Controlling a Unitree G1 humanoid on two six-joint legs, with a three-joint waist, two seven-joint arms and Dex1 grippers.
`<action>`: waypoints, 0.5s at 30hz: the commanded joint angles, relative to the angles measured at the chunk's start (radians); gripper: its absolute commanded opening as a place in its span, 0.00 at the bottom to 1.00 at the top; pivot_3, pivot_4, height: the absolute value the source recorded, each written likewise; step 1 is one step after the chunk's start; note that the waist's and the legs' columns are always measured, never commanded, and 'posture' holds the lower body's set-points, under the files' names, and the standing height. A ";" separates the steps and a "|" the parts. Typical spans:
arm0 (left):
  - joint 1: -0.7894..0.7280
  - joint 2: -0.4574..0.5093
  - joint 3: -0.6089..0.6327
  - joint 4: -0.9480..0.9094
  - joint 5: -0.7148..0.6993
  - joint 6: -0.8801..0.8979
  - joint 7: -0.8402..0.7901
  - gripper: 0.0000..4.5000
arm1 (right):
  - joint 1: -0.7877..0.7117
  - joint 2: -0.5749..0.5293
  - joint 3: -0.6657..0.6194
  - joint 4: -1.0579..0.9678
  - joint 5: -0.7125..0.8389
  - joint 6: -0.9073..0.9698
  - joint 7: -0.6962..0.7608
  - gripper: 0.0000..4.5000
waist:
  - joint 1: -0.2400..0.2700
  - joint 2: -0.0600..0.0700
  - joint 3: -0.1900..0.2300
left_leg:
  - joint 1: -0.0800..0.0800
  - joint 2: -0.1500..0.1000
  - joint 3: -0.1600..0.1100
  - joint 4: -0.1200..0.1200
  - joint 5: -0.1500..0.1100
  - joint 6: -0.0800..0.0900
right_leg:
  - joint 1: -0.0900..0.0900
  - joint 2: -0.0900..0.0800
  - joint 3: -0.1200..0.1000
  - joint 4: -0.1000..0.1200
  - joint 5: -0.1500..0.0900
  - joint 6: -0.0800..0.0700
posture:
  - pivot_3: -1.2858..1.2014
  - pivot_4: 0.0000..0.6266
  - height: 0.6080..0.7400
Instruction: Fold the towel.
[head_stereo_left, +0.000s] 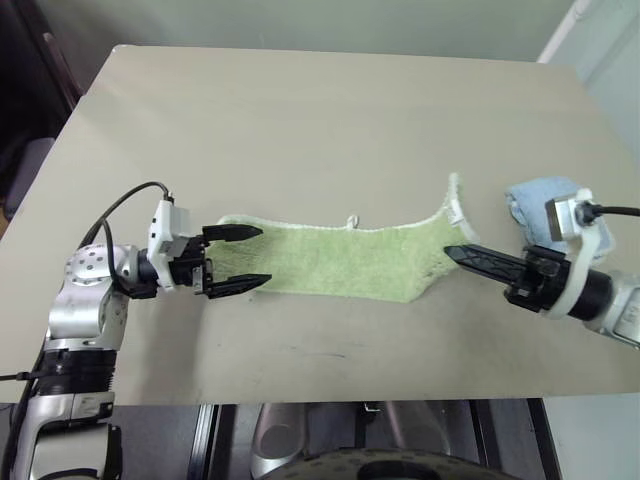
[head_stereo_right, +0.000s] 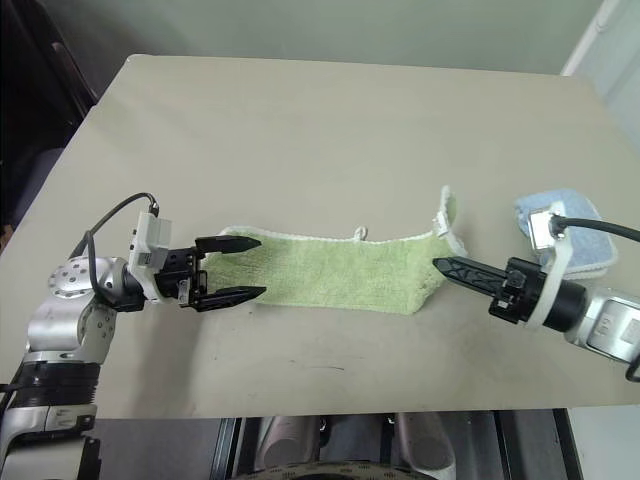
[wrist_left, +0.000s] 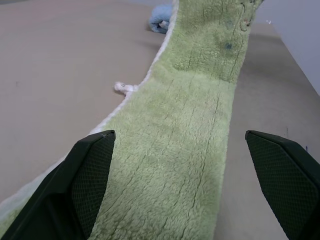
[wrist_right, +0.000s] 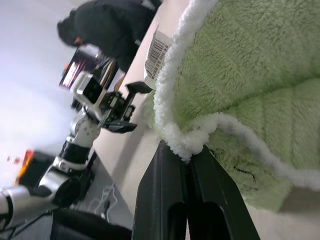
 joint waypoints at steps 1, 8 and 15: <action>-0.004 0.000 0.007 -0.035 -0.006 -0.008 0.010 1.00 | -0.086 0.018 0.085 -0.019 -0.057 0.014 0.043 0.01 | 0.000 0.000 0.000 | 0.000 0.000 0.000 0.000 0.000 0.000 | 0.000 0.000 0.000 0.000 0.001 -0.001 | 0.52 0.24 0.68; -0.007 -0.006 0.007 -0.041 -0.004 -0.012 0.021 1.00 | -0.246 0.116 0.266 -0.009 -0.229 0.046 0.060 0.01 | -0.003 0.000 0.000 | 0.001 0.000 0.001 0.000 0.002 0.002 | 0.000 0.000 0.000 0.000 0.006 -0.005 | 0.52 0.24 0.68; 0.018 -0.005 0.015 -0.067 -0.005 -0.008 0.039 1.00 | -0.286 0.250 0.394 0.004 -0.439 0.049 0.080 0.01 | -0.005 0.000 0.000 | 0.001 0.001 0.001 0.001 0.003 0.003 | -0.001 0.000 0.000 0.000 0.009 -0.007 | 0.52 0.24 0.68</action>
